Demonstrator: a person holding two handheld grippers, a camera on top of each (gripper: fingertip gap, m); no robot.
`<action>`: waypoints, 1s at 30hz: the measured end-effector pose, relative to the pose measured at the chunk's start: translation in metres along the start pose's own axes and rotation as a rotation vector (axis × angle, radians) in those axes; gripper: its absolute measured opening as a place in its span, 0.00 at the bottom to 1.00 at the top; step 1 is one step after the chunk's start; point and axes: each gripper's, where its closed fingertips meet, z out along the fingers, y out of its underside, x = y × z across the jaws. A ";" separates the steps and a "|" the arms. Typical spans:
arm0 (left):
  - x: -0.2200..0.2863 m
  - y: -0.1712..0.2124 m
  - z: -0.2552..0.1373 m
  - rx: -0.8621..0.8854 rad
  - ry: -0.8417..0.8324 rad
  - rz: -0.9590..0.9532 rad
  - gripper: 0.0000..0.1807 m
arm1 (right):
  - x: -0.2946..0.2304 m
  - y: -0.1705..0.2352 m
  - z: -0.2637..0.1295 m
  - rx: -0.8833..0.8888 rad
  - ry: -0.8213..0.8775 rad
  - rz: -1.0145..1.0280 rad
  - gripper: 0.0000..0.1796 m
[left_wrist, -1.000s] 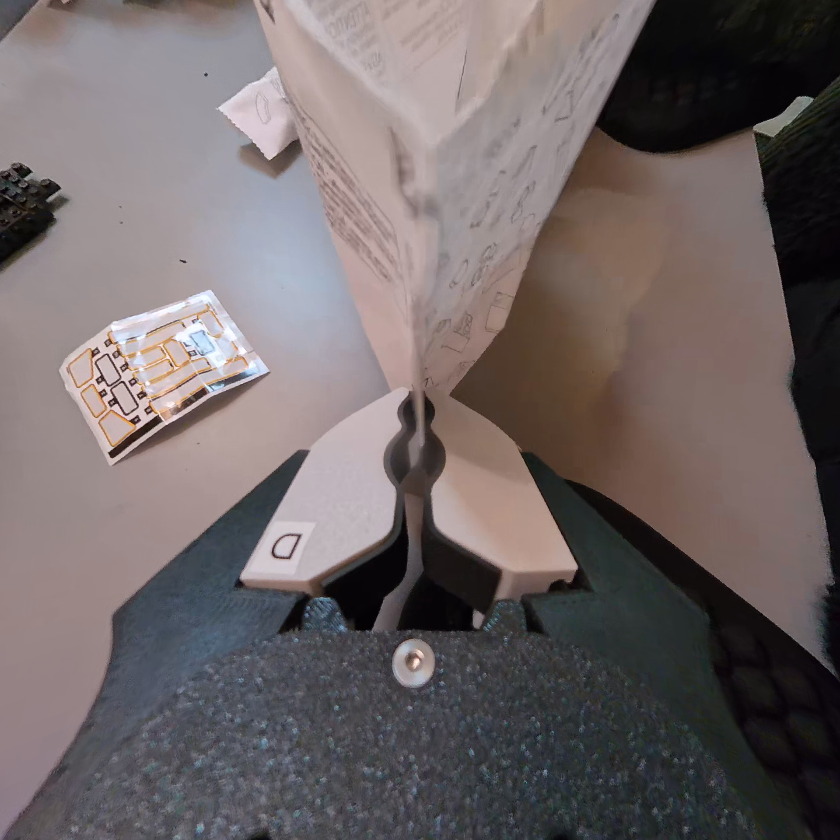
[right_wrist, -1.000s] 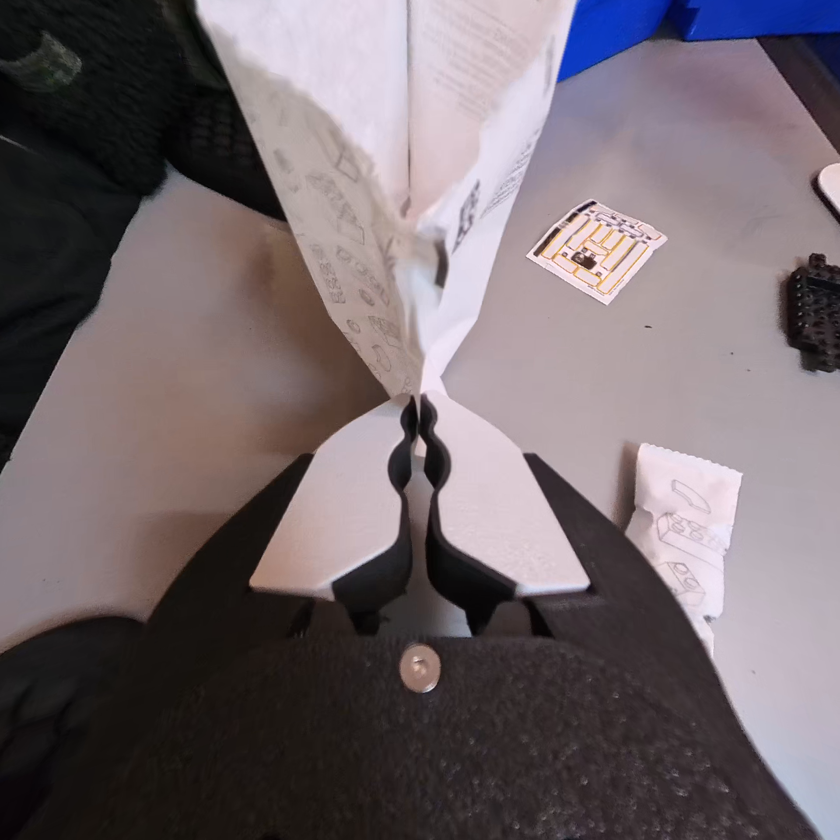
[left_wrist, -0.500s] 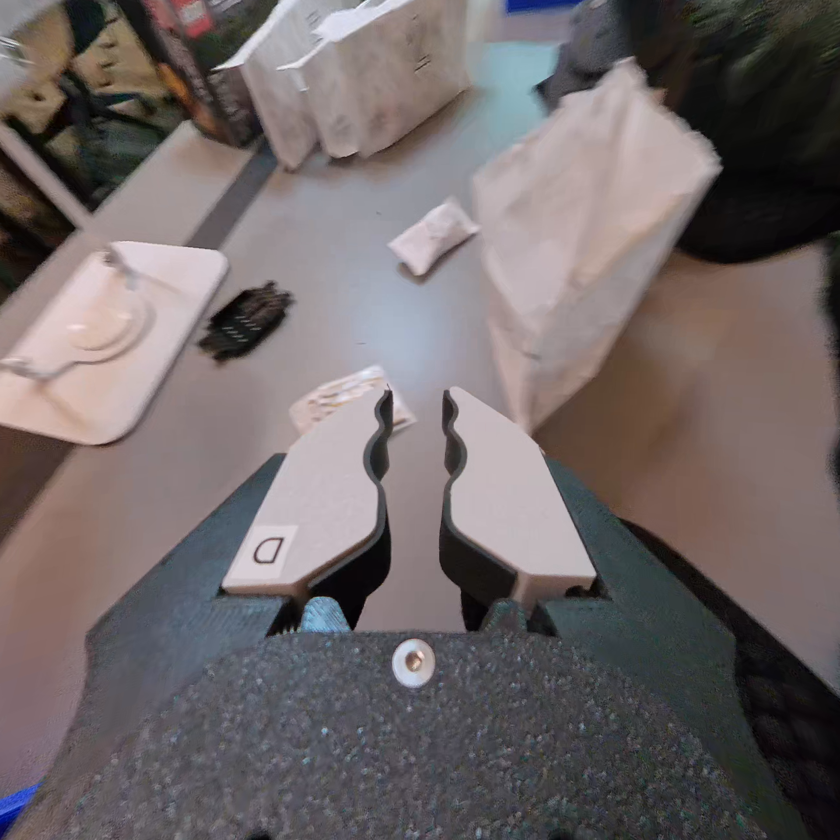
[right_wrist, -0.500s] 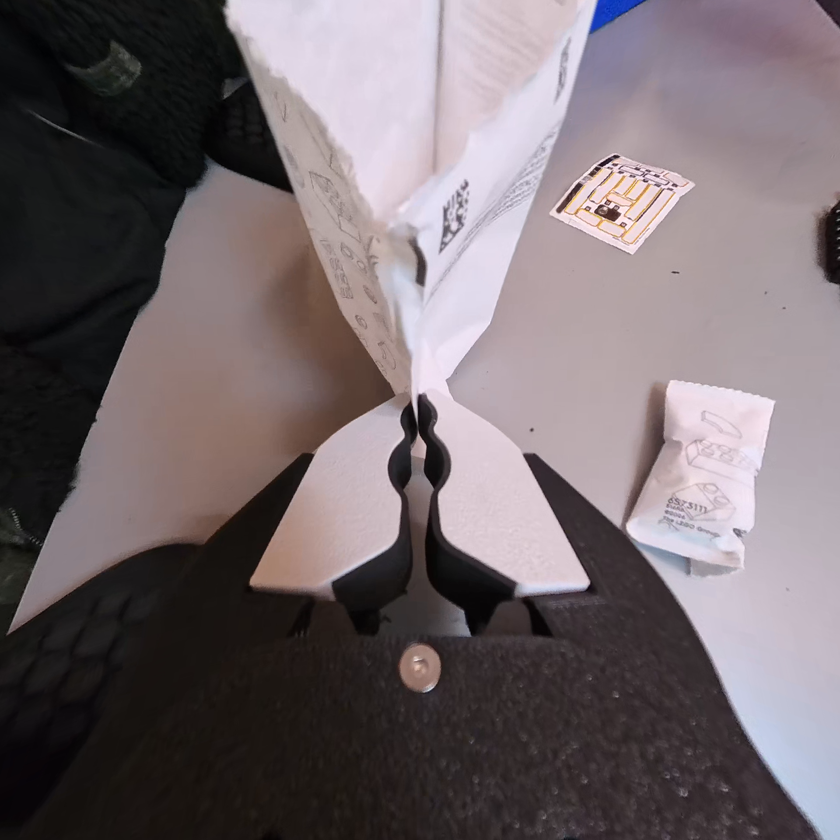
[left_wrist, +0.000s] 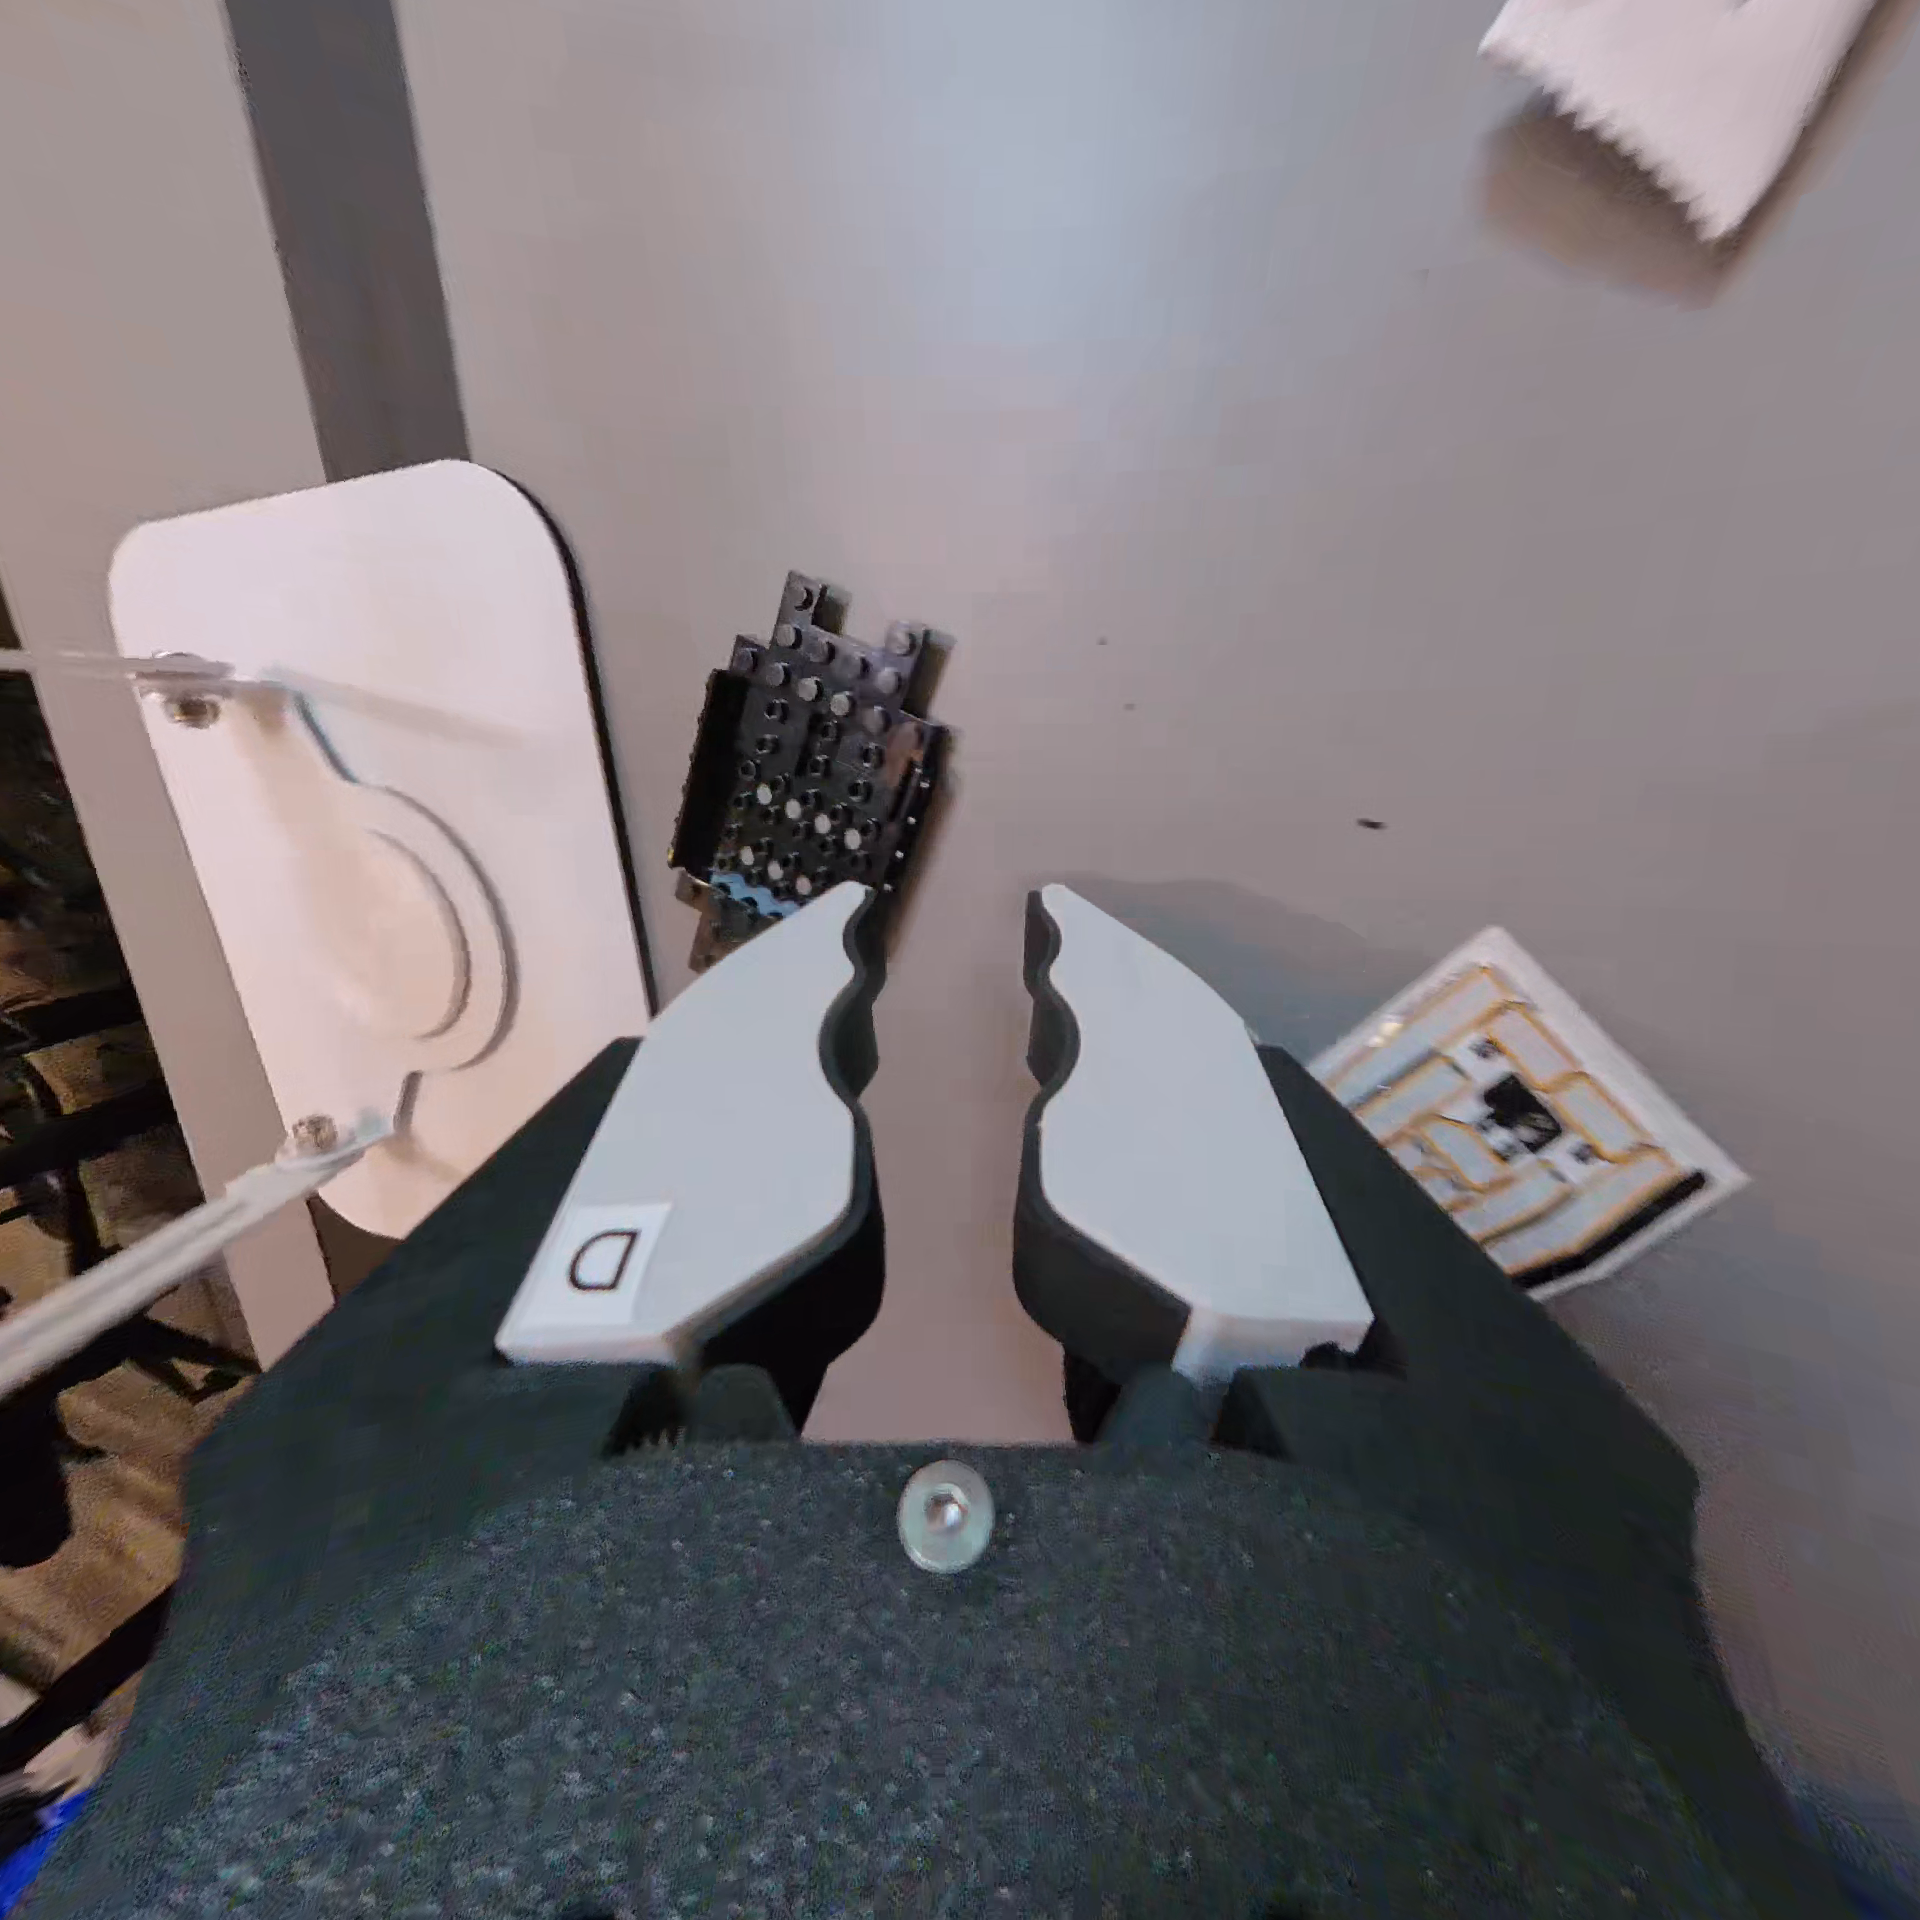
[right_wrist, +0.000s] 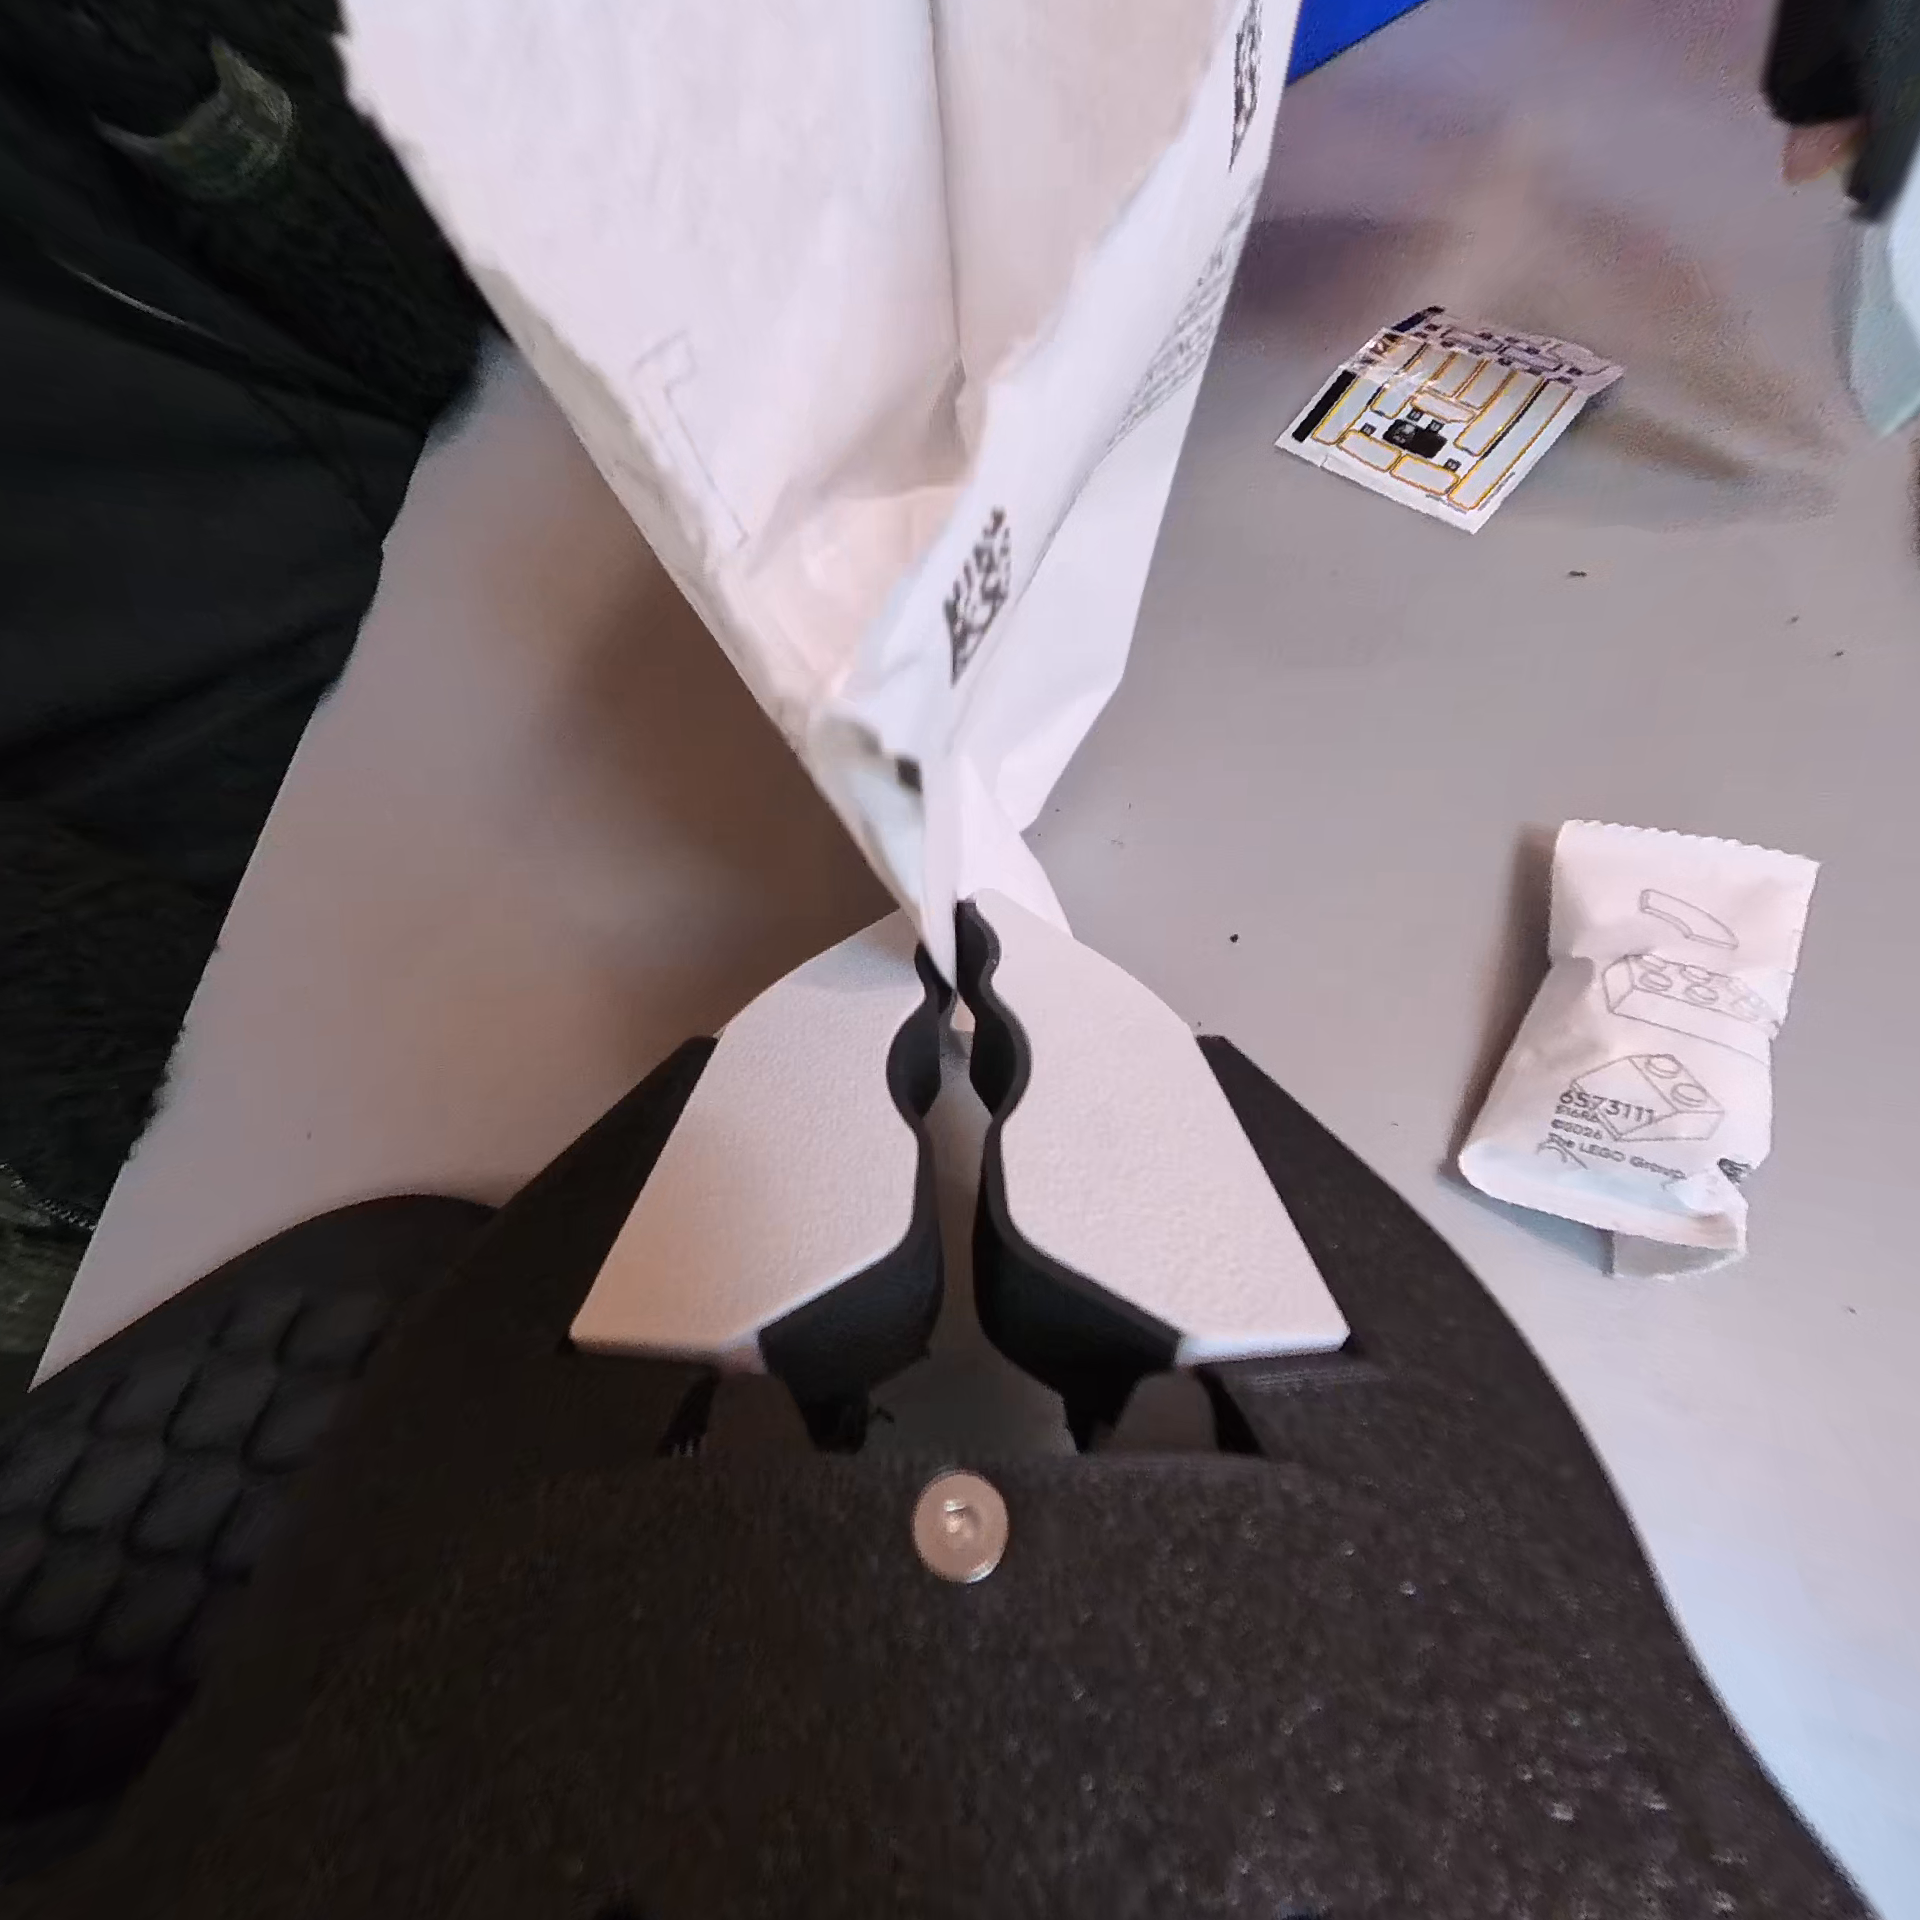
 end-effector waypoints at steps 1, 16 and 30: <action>-0.005 0.001 0.008 -0.035 0.012 0.019 0.13 | 0.000 0.001 0.001 -0.004 -0.002 0.001 0.00; 0.001 0.017 0.012 -0.128 -0.046 0.117 0.01 | 0.001 0.005 0.004 -0.023 0.011 -0.005 0.00; 0.135 -0.077 -0.231 0.730 0.510 -0.036 0.01 | 0.007 -0.009 0.020 -0.038 0.080 -0.027 0.00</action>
